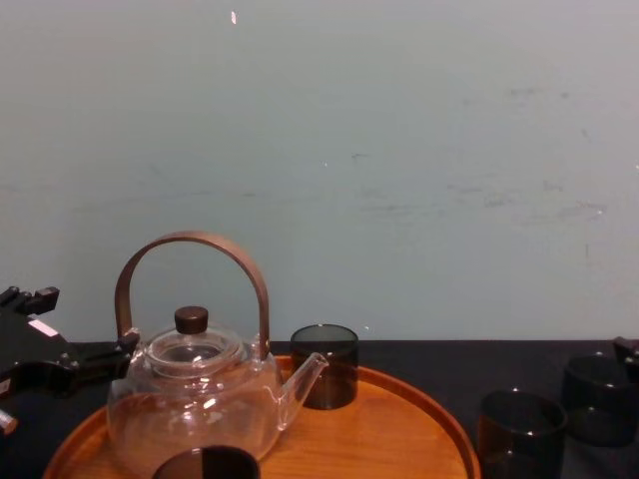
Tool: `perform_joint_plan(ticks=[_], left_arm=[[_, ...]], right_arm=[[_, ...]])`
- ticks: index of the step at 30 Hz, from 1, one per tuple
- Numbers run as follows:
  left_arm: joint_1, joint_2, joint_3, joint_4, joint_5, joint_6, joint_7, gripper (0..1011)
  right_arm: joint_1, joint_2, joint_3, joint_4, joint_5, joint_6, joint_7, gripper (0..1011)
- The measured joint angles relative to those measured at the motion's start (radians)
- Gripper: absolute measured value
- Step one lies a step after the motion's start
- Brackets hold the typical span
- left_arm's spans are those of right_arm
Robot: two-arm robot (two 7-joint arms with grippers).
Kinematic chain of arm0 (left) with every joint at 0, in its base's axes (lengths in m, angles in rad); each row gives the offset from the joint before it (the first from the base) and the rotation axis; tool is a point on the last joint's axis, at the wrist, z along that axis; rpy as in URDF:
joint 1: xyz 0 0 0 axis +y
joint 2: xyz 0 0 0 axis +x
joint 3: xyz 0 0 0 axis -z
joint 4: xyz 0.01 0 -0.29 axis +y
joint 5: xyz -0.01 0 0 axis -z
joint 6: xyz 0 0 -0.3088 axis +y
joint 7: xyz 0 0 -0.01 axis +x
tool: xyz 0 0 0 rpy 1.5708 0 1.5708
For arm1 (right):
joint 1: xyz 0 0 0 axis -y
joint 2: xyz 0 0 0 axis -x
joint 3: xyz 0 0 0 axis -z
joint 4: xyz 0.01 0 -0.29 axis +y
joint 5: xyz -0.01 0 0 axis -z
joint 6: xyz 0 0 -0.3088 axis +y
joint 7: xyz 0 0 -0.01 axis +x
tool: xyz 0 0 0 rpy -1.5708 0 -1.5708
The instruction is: Pick up the glass from the table and place it on the tray.
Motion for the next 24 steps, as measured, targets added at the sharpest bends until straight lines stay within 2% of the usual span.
perform_joint_plan(ticks=[16,20,24], left_arm=[[0.0,0.0,0.0,0.0,0.0,0.0,0.0,1009],[0.0,0.0,0.0,0.0,0.0,0.0,0.0,1009],[0.0,0.0,0.0,0.0,0.0,0.0,0.0,1009]], right_arm=[[0.0,0.0,0.001,0.0,0.0,0.0,0.001,1002],[-0.013,0.001,0.013,-0.008,0.01,-0.007,0.03,1002],[-0.041,0.006,0.021,-0.044,0.012,-0.013,0.052,1002]])
